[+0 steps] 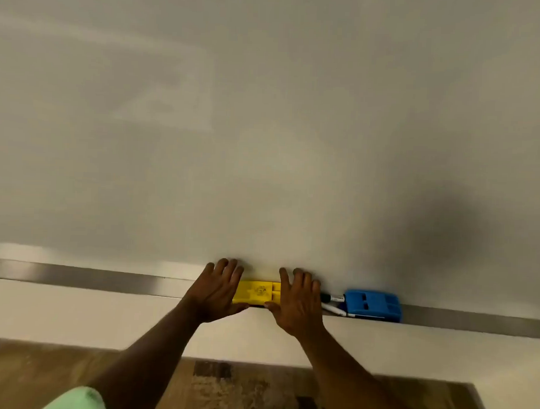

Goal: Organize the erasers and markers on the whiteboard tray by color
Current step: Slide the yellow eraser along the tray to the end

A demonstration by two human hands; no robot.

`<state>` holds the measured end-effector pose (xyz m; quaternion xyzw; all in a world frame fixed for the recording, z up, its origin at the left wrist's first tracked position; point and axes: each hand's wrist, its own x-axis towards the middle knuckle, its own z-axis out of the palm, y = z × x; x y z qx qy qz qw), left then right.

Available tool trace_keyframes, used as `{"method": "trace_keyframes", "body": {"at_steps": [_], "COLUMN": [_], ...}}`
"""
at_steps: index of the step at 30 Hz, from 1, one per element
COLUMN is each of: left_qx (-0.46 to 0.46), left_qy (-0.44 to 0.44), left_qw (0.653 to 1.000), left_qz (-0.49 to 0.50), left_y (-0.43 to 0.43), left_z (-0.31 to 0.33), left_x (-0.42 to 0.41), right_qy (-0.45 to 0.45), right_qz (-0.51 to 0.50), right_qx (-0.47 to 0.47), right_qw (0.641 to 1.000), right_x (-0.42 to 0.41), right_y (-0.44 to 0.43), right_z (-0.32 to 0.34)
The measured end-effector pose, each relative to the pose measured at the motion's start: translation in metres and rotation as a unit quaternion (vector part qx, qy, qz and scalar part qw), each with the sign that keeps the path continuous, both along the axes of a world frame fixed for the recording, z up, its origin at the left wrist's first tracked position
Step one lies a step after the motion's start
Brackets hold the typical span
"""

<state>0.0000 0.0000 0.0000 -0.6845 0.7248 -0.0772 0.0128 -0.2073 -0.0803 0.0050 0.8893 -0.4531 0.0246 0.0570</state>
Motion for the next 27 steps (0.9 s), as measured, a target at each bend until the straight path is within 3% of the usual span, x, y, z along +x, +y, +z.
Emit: {"method": "trace_keyframes", "body": {"at_steps": [8,13,21,27], "left_qx": [0.029,0.015,0.013,0.003], "left_qy": [0.013,0.091,0.129,0.228], "left_qw": [1.0,0.996,0.991,0.971], "left_qz": [-0.003,0.008,0.03,0.065], "left_y": [0.001,-0.002,-0.004,-0.006], "left_z": [-0.026,-0.035,-0.051,-0.062], "left_x": [-0.009,-0.016,-0.02,-0.022], "right_qy": [-0.009,-0.002,-0.026,-0.047], "right_qz": [0.022,0.023,0.028,0.018], "right_qx": [0.025,0.042,0.042,0.047], "right_qw": [0.999,0.999,0.998,0.998], "right_x": [-0.002,-0.003,-0.002,0.001], "right_y": [-0.002,-0.002,-0.005,-0.01], "right_z": [-0.025,-0.032,-0.037,-0.041]}}
